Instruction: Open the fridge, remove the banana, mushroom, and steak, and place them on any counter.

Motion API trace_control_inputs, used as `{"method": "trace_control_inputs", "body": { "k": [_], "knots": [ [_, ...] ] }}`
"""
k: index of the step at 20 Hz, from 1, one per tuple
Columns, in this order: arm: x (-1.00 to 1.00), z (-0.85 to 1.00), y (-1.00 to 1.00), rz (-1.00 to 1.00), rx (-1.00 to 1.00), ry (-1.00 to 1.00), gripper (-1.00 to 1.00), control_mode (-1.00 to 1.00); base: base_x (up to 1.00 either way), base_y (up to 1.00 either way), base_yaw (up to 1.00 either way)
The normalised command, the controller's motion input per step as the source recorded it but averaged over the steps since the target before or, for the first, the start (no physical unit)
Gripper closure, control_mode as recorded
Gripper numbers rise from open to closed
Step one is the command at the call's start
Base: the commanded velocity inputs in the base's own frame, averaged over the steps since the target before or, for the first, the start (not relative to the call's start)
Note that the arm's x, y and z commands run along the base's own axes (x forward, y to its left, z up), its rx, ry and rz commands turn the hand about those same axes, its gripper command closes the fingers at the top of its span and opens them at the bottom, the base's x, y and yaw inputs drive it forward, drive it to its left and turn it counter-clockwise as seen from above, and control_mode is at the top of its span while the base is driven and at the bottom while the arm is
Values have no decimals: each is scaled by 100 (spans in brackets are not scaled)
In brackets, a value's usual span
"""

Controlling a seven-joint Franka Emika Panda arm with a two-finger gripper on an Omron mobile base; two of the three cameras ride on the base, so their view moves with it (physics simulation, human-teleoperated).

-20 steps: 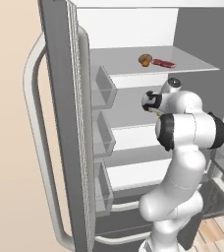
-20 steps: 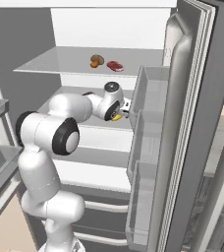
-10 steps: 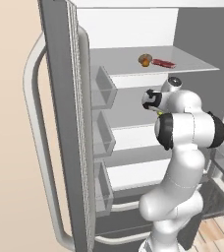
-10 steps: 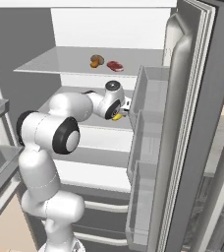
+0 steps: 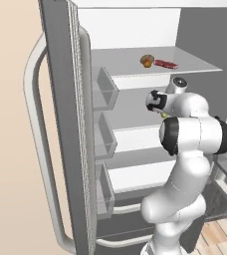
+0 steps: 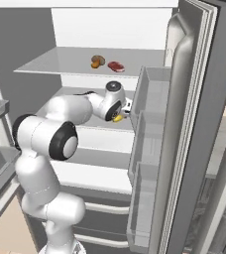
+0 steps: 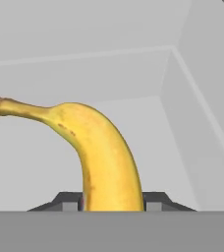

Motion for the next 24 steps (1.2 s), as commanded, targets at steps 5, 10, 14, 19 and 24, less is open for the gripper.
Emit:
{"method": "trace_control_inputs", "body": {
  "k": [5,10,14,19,24],
  "knots": [
    [-100,27,4,4,0,-14,100,-100,0,0,0],
    [-100,56,24,10,0,-8,100,-100,0,0,0],
    [-100,95,21,3,0,-5,100,-100,0,0,0],
    [-100,100,22,0,-1,0,100,-100,0,0,0],
    [-100,75,30,0,-6,0,100,-100,0,0,0]
  ]
}}
